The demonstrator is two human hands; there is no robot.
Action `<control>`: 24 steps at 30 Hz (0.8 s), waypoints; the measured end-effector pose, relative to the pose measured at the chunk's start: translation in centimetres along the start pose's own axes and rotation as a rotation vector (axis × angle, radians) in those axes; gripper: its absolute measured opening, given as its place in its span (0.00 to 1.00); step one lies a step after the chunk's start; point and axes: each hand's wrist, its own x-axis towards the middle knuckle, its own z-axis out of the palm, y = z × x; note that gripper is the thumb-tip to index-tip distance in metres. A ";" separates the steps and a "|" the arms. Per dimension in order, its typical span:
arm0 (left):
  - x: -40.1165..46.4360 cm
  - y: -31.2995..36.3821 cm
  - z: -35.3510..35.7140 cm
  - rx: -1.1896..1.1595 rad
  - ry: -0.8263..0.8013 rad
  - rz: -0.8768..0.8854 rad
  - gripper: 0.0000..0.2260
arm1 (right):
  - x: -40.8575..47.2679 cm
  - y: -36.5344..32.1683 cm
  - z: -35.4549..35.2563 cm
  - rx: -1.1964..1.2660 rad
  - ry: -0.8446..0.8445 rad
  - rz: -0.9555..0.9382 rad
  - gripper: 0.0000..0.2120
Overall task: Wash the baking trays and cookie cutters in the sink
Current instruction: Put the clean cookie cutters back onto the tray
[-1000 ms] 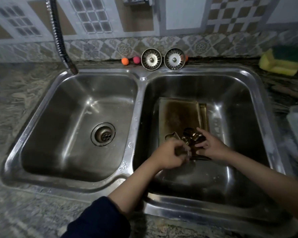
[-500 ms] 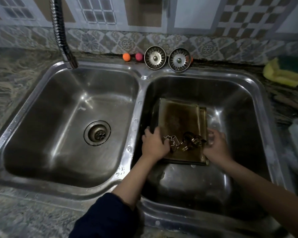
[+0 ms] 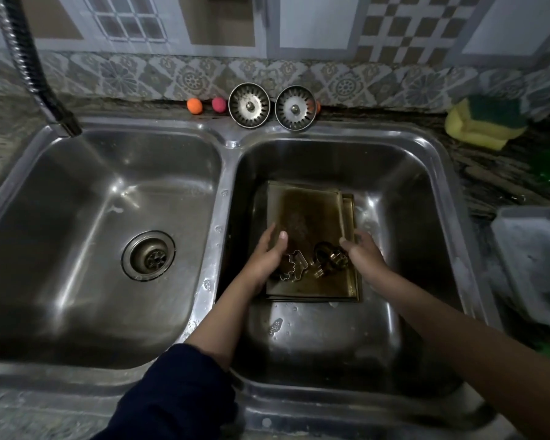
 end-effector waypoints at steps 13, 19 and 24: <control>-0.1 0.2 0.5 -0.058 -0.013 0.091 0.20 | -1.1 -0.2 -1.0 0.268 0.002 -0.180 0.21; -0.1 2.3 0.3 -0.049 -0.081 0.209 0.22 | -1.6 -2.3 -2.6 0.249 0.042 -0.282 0.18; 0.0 3.4 1.6 -0.012 -0.153 0.243 0.22 | -2.3 -2.4 -5.1 0.209 0.055 -0.267 0.22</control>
